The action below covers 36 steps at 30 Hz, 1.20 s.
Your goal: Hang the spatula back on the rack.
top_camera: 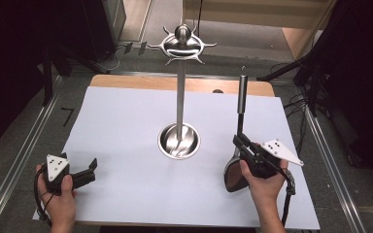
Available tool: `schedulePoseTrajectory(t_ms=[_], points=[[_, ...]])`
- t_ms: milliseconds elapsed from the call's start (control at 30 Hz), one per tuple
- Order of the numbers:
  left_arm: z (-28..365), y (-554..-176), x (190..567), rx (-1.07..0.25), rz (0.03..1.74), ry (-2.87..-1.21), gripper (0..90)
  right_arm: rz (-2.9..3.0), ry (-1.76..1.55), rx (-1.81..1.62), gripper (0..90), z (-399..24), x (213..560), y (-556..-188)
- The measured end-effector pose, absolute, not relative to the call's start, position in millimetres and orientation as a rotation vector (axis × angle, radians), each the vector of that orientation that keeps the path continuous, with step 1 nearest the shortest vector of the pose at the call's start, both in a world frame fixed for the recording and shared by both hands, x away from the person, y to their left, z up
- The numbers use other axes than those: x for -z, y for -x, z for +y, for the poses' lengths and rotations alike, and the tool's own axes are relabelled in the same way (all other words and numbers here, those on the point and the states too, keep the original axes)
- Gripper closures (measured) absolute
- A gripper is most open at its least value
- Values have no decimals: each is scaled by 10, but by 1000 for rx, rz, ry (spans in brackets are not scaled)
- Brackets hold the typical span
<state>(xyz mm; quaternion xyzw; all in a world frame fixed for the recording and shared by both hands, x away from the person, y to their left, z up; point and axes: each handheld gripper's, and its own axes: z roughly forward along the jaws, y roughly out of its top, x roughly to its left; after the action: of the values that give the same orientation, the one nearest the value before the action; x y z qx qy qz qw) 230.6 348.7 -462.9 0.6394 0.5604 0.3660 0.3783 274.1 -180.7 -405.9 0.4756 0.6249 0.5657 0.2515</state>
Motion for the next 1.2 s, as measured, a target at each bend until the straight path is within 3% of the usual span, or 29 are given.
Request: schedulePoseTrajectory(t_ms=[1200], points=[[3487, -2312, 4630, -931, 1439, -1632, 2, 1669, -975, -1687, 767, -1389, 3915, -2411]])
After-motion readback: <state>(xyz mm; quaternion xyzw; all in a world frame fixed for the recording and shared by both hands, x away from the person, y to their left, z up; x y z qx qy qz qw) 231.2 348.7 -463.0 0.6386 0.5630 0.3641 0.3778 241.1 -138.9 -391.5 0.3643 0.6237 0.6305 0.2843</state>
